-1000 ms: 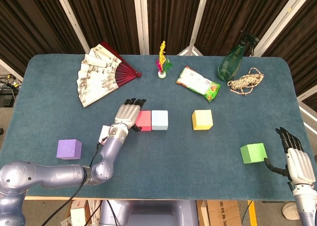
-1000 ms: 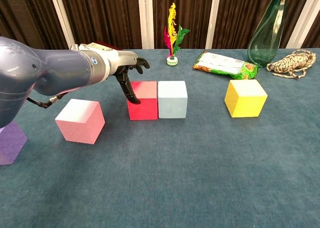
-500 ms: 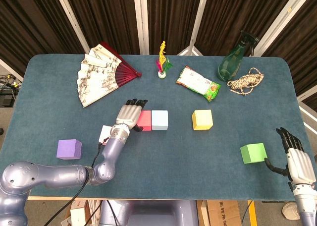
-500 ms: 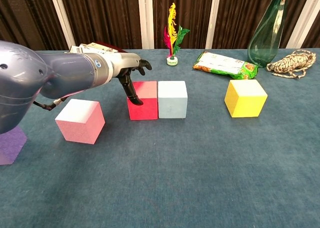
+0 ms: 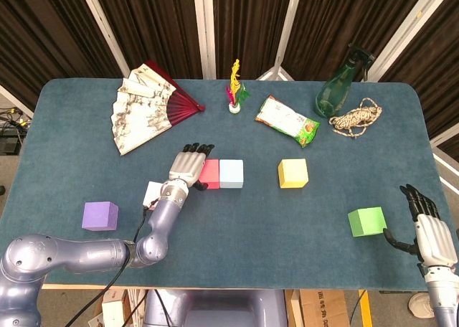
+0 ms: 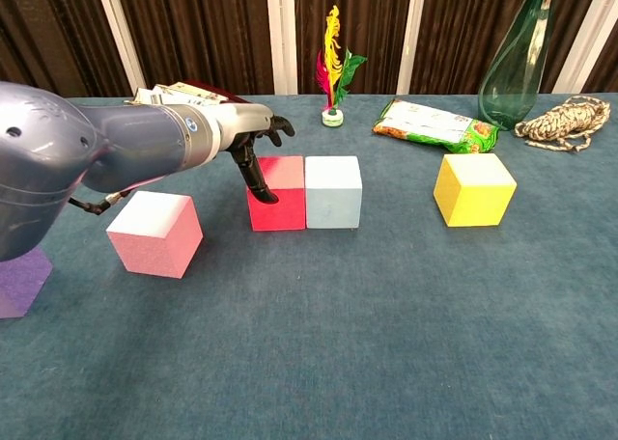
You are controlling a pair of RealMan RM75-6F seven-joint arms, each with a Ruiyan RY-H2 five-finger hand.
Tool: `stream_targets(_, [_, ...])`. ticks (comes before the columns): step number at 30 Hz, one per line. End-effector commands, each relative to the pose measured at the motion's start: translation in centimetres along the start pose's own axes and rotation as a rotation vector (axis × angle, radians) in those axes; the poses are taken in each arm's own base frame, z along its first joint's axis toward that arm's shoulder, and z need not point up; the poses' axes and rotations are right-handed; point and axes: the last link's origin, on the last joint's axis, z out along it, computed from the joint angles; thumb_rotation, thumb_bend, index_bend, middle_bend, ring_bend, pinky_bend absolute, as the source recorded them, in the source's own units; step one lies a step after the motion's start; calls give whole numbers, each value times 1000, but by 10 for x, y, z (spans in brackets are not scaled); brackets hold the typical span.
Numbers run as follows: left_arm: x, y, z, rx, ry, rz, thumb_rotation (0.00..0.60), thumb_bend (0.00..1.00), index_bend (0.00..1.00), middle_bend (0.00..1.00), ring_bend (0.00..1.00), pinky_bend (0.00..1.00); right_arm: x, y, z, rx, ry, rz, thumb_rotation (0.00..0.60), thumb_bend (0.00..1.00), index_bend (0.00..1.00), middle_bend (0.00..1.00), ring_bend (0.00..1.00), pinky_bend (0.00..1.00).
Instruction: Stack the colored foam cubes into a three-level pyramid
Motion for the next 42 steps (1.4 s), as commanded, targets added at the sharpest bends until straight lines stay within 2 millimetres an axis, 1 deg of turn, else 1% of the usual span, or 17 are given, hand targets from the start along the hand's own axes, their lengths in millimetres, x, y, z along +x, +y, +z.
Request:
stream_targets(1, [-1,-1,0,1,-3,4,600,286,0,85,0,35,0,0,0,-2,-1,1,600,325,0,0,0,0])
stream_targets(4, [-1,-3,-1,3,-6,8,600,263,0,84,0,35,0,0,0,-2,-1,-1,600,325,0,0,0,0])
stream_targets(14, [1,-17,-7,15,-11,38,600,261,0,82,0,35,0,0,0,-2,1,-1,600,325,0,0,0,0])
stream_targets(23, [16,-36,-12,40,19,47,600,261,0,82,0,34,-1,-1,0,2,-1,-1,600,324,0,0,0,0])
stream_targets(28, [20,-42,-12,53,22,56,600,261,0,82,0,34,-2,-2,0,5,-3,1,600,325,0,0,0,0])
stream_targets(36, [24,-50,-8,77,35,66,600,263,0,83,0,34,-3,-4,1,6,-5,7,600,324,0,0,0,0])
stream_targets(40, [24,-50,-3,86,43,61,600,311,0,83,0,34,-3,-4,2,5,-6,9,600,325,0,0,0,0])
stream_targets(42, [23,-49,-1,87,43,65,600,318,0,83,0,35,-3,-4,2,4,-6,10,600,325,0,0,0,0])
